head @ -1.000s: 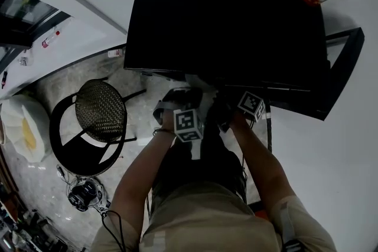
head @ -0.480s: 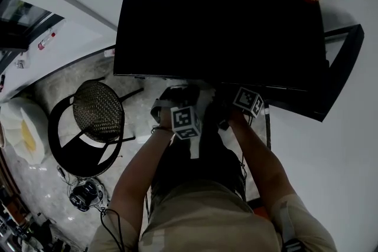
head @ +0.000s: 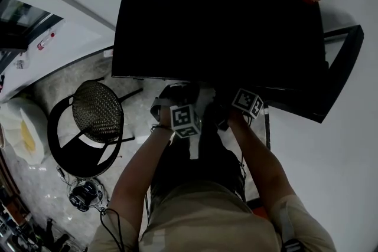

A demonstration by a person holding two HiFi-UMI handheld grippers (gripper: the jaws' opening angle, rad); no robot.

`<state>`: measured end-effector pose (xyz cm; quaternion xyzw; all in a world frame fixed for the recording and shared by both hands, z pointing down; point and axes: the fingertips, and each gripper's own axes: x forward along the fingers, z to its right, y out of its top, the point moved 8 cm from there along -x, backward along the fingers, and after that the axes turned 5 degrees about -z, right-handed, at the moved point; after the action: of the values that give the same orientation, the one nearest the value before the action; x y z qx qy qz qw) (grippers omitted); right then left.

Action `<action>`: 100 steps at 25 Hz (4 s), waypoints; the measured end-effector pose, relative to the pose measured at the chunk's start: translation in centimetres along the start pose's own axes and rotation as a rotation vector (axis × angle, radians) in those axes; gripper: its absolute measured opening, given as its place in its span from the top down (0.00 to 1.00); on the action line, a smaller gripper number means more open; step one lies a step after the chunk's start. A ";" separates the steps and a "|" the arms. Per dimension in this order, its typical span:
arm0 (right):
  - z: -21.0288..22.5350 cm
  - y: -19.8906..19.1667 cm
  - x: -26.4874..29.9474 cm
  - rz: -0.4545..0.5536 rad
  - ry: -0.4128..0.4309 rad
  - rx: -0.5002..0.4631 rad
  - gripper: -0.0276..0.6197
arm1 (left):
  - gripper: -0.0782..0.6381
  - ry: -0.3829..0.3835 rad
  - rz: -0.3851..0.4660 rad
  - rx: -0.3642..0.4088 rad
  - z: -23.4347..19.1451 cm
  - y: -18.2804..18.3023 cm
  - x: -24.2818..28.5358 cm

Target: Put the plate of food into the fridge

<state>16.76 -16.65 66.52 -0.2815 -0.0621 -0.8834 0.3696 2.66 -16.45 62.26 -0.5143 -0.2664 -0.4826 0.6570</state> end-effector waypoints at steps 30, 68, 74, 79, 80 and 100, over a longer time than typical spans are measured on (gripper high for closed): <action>-0.5 -2.2 -2.1 -0.134 0.057 -0.088 0.88 | 0.84 0.022 -0.014 0.021 -0.5 2.4 1.7; -0.1 -3.1 -3.6 -0.217 0.006 -0.170 0.90 | 0.84 0.067 -0.063 -0.025 -3.5 2.0 2.5; 0.3 -3.0 -3.9 -0.220 -0.003 -0.170 0.90 | 0.84 0.071 -0.069 -0.038 -4.0 2.0 2.8; 0.5 -2.8 -4.0 -0.214 -0.004 -0.167 0.90 | 0.84 0.075 -0.072 -0.045 -4.3 2.1 3.0; 0.5 -2.7 -4.1 -0.213 -0.004 -0.167 0.90 | 0.84 0.076 -0.073 -0.049 -4.4 2.1 3.0; 0.8 -2.7 -4.9 -0.217 -0.012 -0.185 0.90 | 0.84 0.102 -0.057 -0.114 -4.6 2.6 3.9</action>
<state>18.04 -11.45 64.79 -0.3112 -0.0127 -0.9184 0.2439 5.87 -22.15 62.92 -0.5180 -0.2190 -0.5410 0.6253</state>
